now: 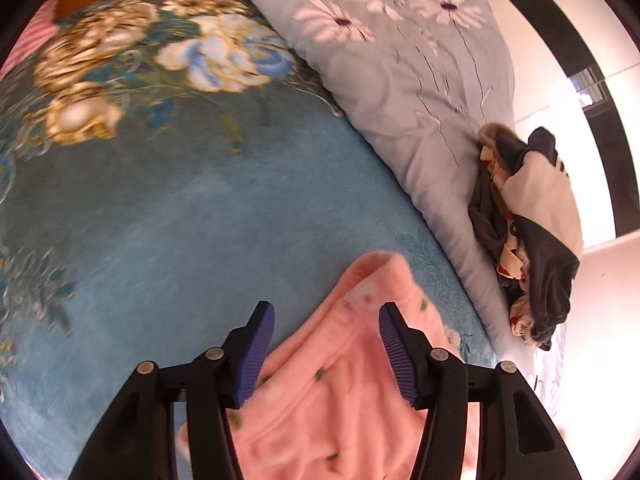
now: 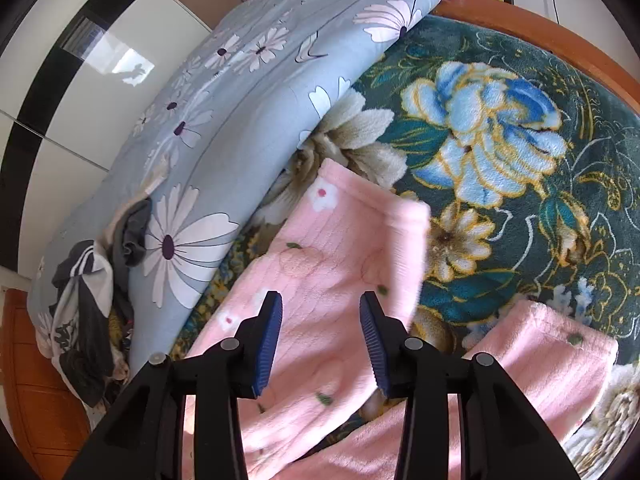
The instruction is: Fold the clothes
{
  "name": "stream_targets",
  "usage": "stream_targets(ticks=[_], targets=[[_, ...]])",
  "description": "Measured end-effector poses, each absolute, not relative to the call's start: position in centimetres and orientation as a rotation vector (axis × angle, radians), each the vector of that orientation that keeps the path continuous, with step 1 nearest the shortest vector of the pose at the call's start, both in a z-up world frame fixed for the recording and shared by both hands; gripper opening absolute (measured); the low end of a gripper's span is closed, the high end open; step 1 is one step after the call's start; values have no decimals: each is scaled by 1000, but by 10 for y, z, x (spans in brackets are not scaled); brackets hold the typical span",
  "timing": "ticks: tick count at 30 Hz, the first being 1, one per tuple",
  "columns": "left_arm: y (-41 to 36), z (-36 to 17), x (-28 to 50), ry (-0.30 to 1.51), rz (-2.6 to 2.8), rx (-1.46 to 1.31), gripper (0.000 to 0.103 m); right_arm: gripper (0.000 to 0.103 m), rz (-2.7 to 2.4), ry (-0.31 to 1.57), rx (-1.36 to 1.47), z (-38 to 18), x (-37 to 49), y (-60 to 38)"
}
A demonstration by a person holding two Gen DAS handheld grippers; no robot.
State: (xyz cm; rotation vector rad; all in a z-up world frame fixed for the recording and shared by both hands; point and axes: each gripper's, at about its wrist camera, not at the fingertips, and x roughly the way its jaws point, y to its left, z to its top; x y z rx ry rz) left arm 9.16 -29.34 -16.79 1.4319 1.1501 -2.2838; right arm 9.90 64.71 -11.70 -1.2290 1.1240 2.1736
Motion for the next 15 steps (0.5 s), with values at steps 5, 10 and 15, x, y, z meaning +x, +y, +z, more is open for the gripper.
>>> stream_targets(ticks=[5, 10, 15], targets=[[-311, -185, 163, 1250, -2163, 1393, 59, 42, 2169, 1139, -1235, -112, 144, 637], [-307, -205, 198, 1302, -2099, 1422, 59, 42, 2091, 1215, -1204, -122, 197, 651], [-285, -224, 204, 1319, -2080, 1505, 59, 42, 2008, 1288, -1169, -135, 246, 666]])
